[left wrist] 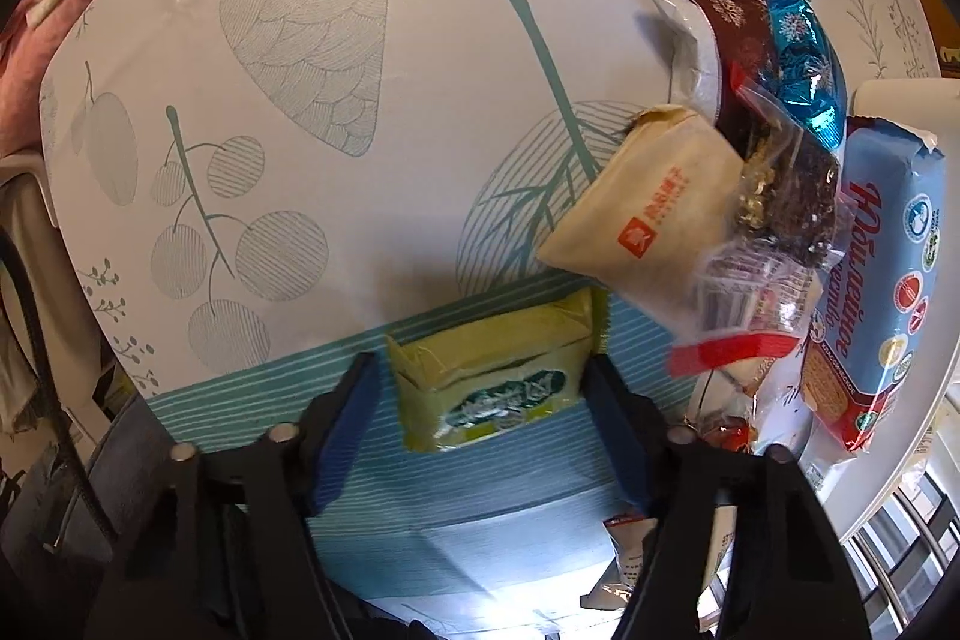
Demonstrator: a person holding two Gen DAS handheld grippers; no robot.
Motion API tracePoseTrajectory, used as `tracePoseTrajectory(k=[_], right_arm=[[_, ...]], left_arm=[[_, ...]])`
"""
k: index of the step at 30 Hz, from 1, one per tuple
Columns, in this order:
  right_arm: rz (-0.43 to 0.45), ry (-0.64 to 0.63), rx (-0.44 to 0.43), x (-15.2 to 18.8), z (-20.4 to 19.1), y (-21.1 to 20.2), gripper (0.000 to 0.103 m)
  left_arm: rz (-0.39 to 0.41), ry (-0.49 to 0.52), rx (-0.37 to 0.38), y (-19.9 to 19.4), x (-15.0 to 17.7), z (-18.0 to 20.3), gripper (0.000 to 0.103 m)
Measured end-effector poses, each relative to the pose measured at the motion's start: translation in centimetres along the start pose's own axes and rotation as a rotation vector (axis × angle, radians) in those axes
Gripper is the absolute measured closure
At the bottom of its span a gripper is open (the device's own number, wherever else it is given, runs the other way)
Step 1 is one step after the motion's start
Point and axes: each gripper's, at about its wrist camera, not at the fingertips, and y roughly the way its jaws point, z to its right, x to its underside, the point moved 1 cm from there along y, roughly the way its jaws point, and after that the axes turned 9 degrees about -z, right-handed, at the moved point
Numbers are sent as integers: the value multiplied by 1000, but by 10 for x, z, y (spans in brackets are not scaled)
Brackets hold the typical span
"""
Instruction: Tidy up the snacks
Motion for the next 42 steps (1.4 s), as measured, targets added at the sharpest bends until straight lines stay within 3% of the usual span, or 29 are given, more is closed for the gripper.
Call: tracePoseTrajectory(k=[1, 13, 23, 31, 42], right_arm=[[1, -5, -3, 0, -2, 0, 43], [-7, -3, 13, 2, 0, -2, 46], [-10, 39, 4, 22, 23, -17, 47], [63, 74, -13, 35, 14, -51, 47], [233, 110, -42, 44, -4, -115, 46]], left_arm=[[2, 0, -3, -1, 1, 0, 45], [-13, 18, 11, 2, 4, 5, 52], [-64, 88, -59, -1, 23, -5, 53], [-16, 279, -113, -48, 39, 13, 53], [153, 641, -116, -145, 68, 78, 53]])
